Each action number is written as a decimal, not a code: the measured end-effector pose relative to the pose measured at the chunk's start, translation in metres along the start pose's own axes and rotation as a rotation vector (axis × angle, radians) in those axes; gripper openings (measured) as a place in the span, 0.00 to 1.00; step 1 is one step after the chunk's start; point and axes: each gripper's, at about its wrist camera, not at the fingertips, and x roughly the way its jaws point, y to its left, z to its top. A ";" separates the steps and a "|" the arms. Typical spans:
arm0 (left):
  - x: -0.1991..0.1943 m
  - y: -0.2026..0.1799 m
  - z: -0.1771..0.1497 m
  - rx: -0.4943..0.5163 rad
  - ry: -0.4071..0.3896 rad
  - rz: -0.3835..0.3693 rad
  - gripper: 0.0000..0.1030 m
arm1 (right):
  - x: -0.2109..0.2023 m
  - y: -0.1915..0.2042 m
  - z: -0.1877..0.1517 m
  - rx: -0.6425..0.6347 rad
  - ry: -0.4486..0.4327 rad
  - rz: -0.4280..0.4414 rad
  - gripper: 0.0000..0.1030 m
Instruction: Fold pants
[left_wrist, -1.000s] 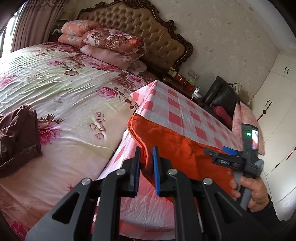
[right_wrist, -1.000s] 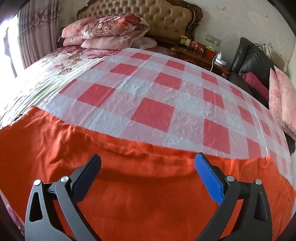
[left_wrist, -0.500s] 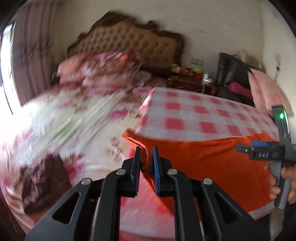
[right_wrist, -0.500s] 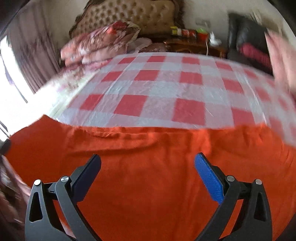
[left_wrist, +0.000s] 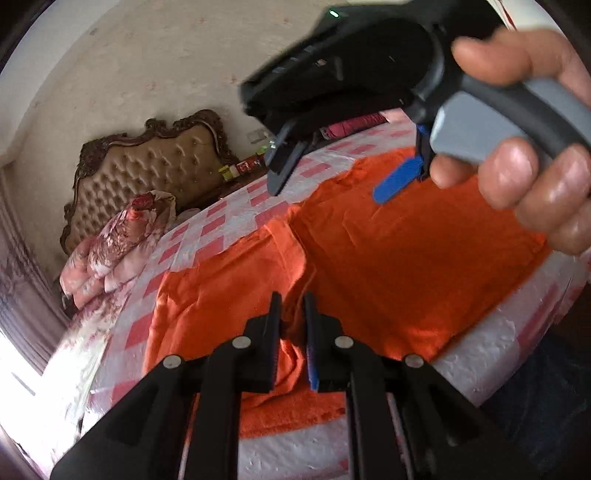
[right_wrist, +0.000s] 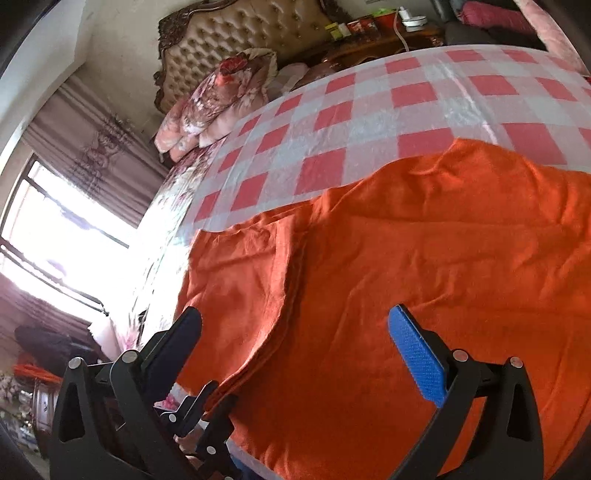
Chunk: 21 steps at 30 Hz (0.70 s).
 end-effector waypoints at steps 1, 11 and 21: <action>-0.002 0.003 0.000 -0.017 -0.013 -0.002 0.12 | 0.001 0.000 0.001 0.005 0.002 0.006 0.95; -0.024 0.045 0.014 -0.124 -0.110 -0.008 0.12 | 0.013 0.011 -0.002 0.037 0.083 0.040 0.95; -0.042 0.027 0.010 -0.068 -0.147 -0.039 0.12 | 0.059 0.023 0.020 0.099 0.173 0.151 0.69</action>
